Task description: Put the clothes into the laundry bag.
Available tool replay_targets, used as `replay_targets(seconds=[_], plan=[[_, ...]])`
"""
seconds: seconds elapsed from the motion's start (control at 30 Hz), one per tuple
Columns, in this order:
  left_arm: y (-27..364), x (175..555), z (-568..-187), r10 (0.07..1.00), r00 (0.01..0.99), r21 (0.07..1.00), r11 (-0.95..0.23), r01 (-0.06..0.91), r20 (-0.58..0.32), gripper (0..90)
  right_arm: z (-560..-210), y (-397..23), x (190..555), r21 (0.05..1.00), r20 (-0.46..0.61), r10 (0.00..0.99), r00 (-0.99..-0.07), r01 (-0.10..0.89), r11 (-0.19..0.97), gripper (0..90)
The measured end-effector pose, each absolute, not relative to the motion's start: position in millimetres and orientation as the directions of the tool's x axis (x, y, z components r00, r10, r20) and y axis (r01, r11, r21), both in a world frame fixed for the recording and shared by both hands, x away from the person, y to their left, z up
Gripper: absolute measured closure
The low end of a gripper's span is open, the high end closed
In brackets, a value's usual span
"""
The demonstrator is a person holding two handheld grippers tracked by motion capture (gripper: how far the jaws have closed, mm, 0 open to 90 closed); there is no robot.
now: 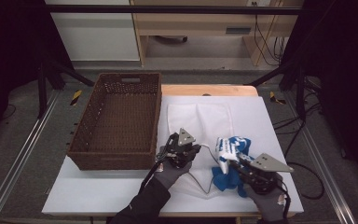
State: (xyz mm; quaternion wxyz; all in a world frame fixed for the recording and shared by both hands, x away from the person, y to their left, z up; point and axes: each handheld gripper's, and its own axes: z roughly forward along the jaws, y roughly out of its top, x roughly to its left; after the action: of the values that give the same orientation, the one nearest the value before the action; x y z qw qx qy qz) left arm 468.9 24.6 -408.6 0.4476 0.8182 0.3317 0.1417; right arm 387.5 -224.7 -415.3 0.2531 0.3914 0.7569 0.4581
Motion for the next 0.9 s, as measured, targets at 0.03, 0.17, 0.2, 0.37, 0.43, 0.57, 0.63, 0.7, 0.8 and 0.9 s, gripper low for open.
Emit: replay_targets(seconds=[0.03, 0.17, 0.2, 0.37, 0.43, 0.57, 0.63, 0.7, 0.8, 0.9], plan=[[24.4, 469.2, -407.9, 0.671, 0.739, 0.827, -0.377, 0.417, -0.066, 88.7, -418.4, -218.2, 388.1, 0.886, -0.026, 0.812, -0.583, 0.363, 0.289, 75.0], [23.0, 472.1, -408.1, 0.678, 0.731, 0.823, -0.374, 0.428, -0.072, 88.8, -434.4, -195.5, 391.2, 0.859, -0.023, 0.766, -0.642, 0.379, 0.343, 74.7], [22.8, 473.0, -409.1, 0.679, 0.73, 0.821, -0.376, 0.43, -0.072, 88.8, -438.7, -190.9, 392.8, 0.851, -0.021, 0.757, -0.653, 0.386, 0.357, 74.6], [22.4, 473.9, -415.0, 0.686, 0.723, 0.816, -0.376, 0.44, -0.074, 88.9, -467.0, -171.0, 403.9, 0.796, -0.003, 0.732, -0.681, 0.442, 0.414, 73.0], [22.4, 473.1, -417.1, 0.685, 0.725, 0.813, -0.381, 0.44, -0.072, 88.9, -476.7, -164.9, 408.0, 0.784, -0.006, 0.744, -0.668, 0.459, 0.418, 70.2], [26.7, 472.9, -419.5, 0.686, 0.723, 0.816, -0.369, 0.445, -0.084, 88.9, -474.6, -166.1, 409.7, 0.786, 0.015, 0.754, -0.656, 0.474, 0.397, 59.3], [29.6, 473.4, -419.4, 0.687, 0.721, 0.816, -0.365, 0.448, -0.089, 88.8, -464.5, -171.5, 406.9, 0.802, 0.029, 0.752, -0.659, 0.464, 0.376, 52.1], [31.9, 473.3, -419.4, 0.687, 0.721, 0.816, -0.367, 0.448, -0.087, 88.8, -452.3, -177.9, 404.2, 0.828, 0.041, 0.757, -0.652, 0.446, 0.339, 45.8], [33.2, 472.4, -420.3, 0.686, 0.722, 0.819, -0.362, 0.446, -0.09, 88.8, -430.8, -189.1, 401.9, 0.875, 0.04, 0.779, -0.626, 0.398, 0.276, 35.3], [32.7, 471.3, -420.0, 0.684, 0.724, 0.82, -0.364, 0.442, -0.086, 88.8, -424.1, -195.8, 412.0, 0.892, 0.013, 0.828, -0.561, 0.381, 0.244, 29.0]])
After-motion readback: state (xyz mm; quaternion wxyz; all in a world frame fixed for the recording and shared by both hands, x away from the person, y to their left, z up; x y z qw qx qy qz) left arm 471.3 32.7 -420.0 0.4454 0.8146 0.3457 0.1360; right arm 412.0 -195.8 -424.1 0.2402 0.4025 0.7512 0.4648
